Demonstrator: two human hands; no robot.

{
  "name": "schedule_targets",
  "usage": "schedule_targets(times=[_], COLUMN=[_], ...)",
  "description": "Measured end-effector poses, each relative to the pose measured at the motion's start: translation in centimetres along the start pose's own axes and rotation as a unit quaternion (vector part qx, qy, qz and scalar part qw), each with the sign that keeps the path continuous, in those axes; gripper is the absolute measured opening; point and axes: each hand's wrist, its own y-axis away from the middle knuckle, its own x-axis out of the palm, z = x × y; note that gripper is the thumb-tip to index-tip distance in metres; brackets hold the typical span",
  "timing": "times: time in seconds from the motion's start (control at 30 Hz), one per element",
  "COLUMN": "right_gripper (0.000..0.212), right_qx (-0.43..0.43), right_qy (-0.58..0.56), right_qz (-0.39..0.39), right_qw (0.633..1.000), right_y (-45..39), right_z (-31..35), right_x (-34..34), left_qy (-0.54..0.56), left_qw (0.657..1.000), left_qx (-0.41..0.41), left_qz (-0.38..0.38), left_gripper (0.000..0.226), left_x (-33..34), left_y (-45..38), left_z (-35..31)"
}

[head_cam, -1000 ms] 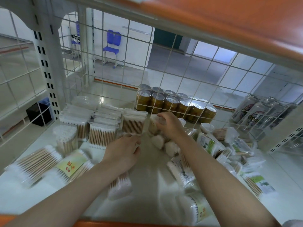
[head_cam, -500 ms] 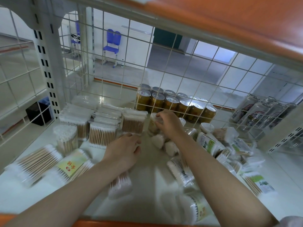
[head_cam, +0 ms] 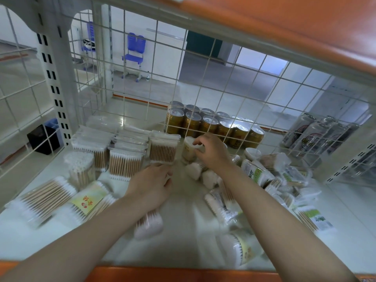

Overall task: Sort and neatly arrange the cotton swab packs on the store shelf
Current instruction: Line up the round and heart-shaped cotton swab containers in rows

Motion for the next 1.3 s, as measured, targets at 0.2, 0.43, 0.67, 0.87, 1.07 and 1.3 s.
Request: schedule_targets(times=[0.2, 0.43, 0.67, 0.87, 1.07, 1.3], right_gripper=[0.03, 0.05, 0.047, 0.042, 0.043, 0.049], right_qx=[-0.034, -0.06, -0.071, -0.084, -0.098, -0.128], right_qy=[0.033, 0.136, 0.208, 0.244, 0.23, 0.196], right_qz=[0.111, 0.192, 0.199, 0.223, 0.225, 0.217], right_qw=[0.993, 0.97, 0.955, 0.94, 0.942, 0.948], right_y=[1.7, 2.6, 2.2, 2.1, 2.3, 2.8], right_z=[0.6, 0.9, 1.6, 2.3, 2.5, 3.9], right_x=[-0.4, 0.5, 1.3, 1.5, 1.4, 1.6], left_qy=[0.005, 0.001, 0.01, 0.018, 0.021, 0.016], left_qw=[1.0, 0.999, 0.999, 0.998, 0.998, 0.998], left_qx=[0.005, -0.004, -0.016, -0.032, -0.033, -0.048], left_qz=[0.023, 0.044, 0.047, 0.045, 0.041, 0.038], left_gripper=[0.024, 0.025, 0.027, 0.026, 0.025, 0.026], left_x=[-0.1, -0.2, -0.3, -0.2, -0.2, -0.1], left_y=[0.3, 0.6, 1.0, 0.9, 1.0, 0.9], left_z=[0.0, 0.4, 0.7, 1.1, 1.2, 1.6])
